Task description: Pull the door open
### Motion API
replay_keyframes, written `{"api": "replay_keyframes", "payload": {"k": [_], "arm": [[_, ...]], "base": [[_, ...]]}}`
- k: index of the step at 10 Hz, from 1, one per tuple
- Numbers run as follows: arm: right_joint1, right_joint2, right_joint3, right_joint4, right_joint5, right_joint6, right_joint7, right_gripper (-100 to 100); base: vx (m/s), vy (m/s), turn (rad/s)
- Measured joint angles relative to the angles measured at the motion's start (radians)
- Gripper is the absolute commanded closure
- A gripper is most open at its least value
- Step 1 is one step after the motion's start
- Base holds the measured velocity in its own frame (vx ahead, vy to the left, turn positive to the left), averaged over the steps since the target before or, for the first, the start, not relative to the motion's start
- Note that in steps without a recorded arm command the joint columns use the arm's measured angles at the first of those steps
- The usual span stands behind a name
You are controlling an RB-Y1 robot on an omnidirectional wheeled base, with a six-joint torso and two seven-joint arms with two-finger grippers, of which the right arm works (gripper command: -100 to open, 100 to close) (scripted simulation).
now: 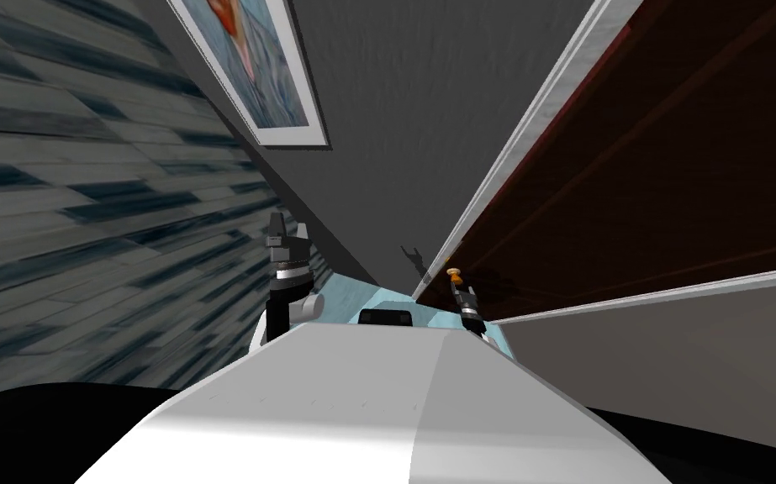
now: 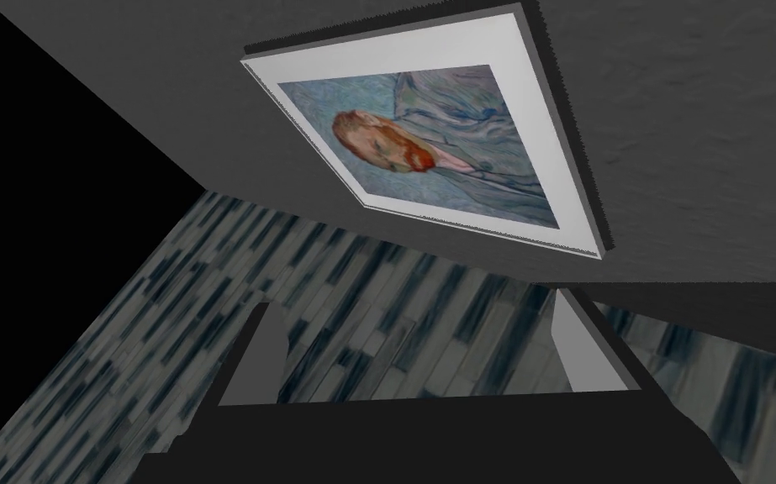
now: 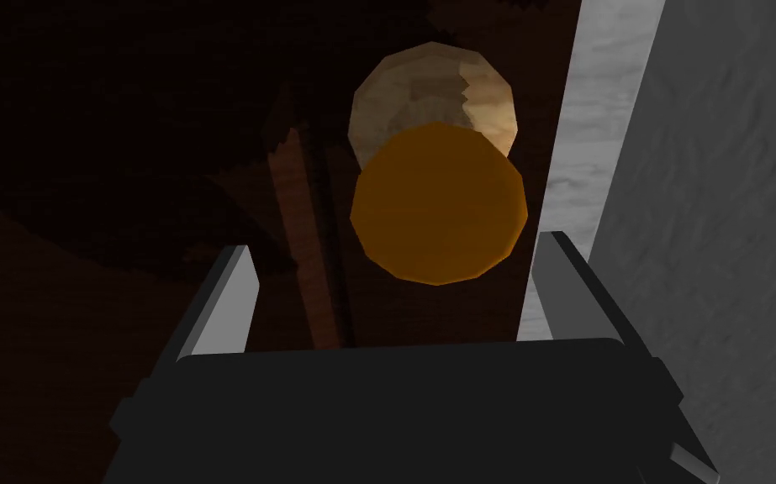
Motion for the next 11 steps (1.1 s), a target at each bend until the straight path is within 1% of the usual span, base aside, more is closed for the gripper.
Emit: {"api": "replay_keyframes", "payload": {"k": [1,2,3,4,8,11], "arm": [[0.0,0.0,-0.001,-0.001,0.001,0.0,0.0,-100],[0.0,0.001,-0.002,-0.001,0.001,0.0,-0.001,-100],[0.0,0.001,-0.002,-0.001,0.001,0.0,-0.001,100],[0.0,-0.003,-0.004,-0.002,0.0,0.001,-0.001,100],[0.0,-0.001,-0.002,-0.001,0.002,0.002,0.0,100],[-0.003,0.0,0.002,-0.003,-0.002,0.002,-0.008,100]], "base": [[0.229,0.029,0.001],[0.102,0.013,0.003],[-0.012,-0.007,-0.018],[-0.035,-0.019,0.004],[-0.016,-0.001,0.004],[-0.154,-0.037,0.031]]}}
